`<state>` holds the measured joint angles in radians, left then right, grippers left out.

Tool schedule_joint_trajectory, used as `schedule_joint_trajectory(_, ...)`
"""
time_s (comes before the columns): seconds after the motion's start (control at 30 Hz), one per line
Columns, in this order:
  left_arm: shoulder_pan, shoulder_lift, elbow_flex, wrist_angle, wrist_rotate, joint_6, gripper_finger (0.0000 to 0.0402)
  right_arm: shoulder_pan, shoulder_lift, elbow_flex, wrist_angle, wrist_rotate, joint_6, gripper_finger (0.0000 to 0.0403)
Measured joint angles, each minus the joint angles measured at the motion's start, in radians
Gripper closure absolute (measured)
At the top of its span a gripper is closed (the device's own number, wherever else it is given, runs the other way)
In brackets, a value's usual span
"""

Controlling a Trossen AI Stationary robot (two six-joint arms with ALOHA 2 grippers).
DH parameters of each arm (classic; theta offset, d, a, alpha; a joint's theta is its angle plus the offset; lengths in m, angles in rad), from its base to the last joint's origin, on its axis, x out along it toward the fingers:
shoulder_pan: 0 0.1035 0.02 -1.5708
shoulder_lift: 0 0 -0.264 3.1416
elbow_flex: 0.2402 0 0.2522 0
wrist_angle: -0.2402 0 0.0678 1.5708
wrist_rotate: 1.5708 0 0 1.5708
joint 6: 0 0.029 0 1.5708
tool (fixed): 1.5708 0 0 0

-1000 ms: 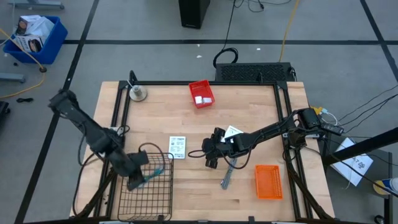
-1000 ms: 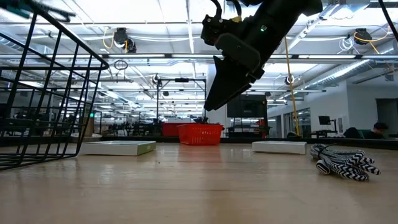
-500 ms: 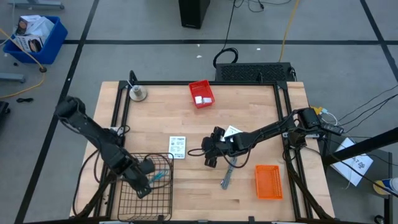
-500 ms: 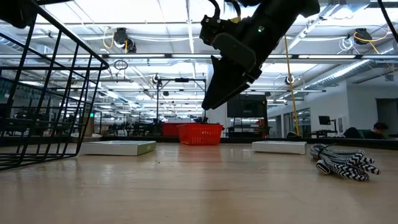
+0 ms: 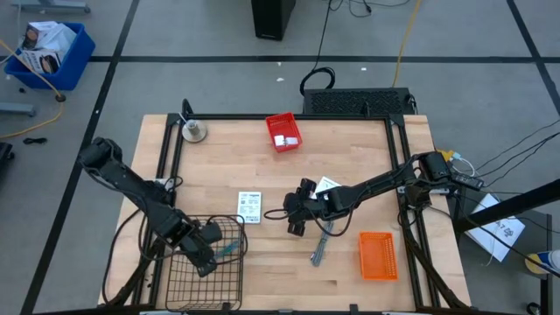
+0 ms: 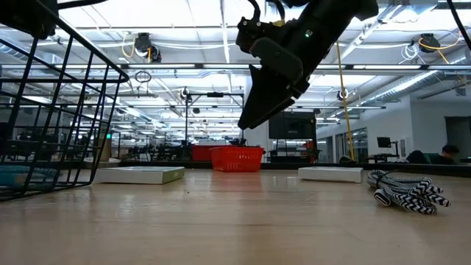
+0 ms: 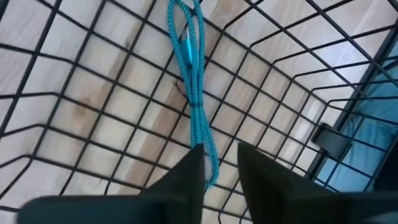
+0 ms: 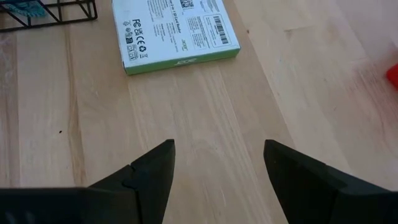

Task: Pick and place items into bin
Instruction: Put the blue stripes charger cable into the wire basket, then put the black stripes charger cable into the wire basket

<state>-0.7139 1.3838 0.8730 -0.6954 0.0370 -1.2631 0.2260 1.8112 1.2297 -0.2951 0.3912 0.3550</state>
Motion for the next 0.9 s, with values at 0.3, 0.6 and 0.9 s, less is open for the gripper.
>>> schedule_joint_trajectory(0.3,-0.004,-0.012,0.000,0.003,-0.004,0.120,0.0249,0.004,-0.021,-0.001,-0.081,-0.003,-0.024,0.0165)
schedule_joint_trajectory(0.6,-0.008,-0.118,0.000,0.034,-0.052,0.190,0.0248,0.005,-0.184,0.000,-0.263,-0.160,0.047,0.0165)
schedule_joint_trajectory(0.9,-0.008,-0.292,0.000,0.335,-0.336,0.437,0.0247,0.115,-0.202,0.000,-0.343,-0.265,-0.092,0.0165)
